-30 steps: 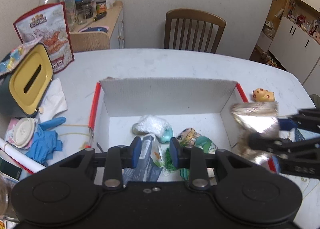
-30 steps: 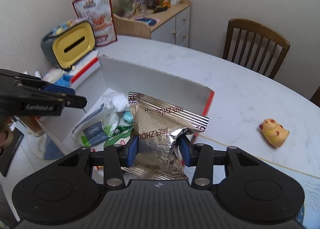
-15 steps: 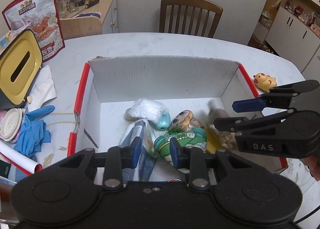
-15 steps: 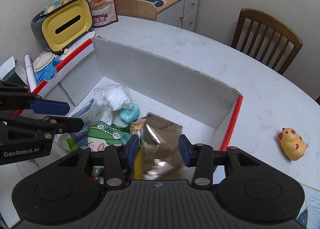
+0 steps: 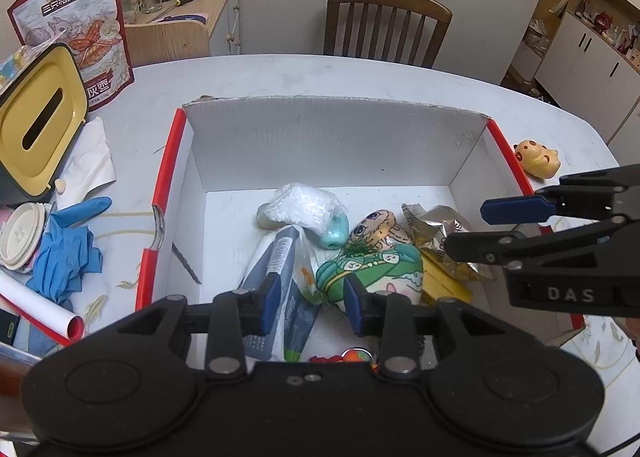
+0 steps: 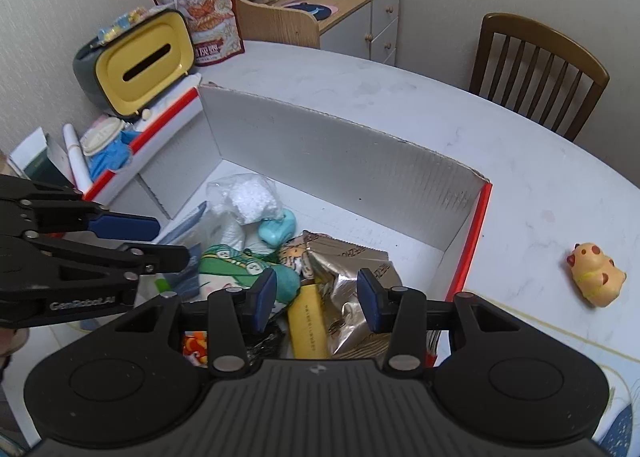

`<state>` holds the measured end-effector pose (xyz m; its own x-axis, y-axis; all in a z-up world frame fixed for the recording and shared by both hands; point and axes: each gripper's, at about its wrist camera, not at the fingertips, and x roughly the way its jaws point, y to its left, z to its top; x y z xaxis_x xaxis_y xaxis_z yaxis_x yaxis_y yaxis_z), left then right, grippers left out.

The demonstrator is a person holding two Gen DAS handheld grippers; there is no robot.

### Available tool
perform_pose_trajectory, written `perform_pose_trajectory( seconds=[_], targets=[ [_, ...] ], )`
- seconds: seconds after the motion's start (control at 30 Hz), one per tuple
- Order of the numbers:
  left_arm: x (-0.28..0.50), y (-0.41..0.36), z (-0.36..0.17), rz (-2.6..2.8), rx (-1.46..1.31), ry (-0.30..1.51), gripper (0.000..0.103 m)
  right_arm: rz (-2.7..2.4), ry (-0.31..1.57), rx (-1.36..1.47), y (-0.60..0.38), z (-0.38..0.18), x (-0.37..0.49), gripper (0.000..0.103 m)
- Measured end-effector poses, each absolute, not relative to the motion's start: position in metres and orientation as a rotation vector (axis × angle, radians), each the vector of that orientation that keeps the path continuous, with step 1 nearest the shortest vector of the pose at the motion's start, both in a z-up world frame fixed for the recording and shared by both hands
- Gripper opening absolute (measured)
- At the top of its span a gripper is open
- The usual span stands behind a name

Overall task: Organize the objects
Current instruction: 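Open the right gripper to drop the silver packet while the left releases the keychain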

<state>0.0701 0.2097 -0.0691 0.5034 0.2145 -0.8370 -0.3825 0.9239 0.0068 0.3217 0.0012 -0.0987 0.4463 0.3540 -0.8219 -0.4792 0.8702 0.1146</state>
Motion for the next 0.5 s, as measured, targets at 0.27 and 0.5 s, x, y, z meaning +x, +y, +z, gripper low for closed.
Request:
perform_pose_trajectory(
  seconds=[0.27,0.5],
  targets=[
    [0.065,0.196,-0.057,0.36,-0.157,0.956,0.038,0.548,0.941,-0.078,-0.014,-0.079,0.298,0.05],
    [0.061,0.18,-0.042,0.356,-0.12,0.922,0.048,0.556,0.892,-0.049,-0.029,-0.061,0.275,0.055]
  ],
)
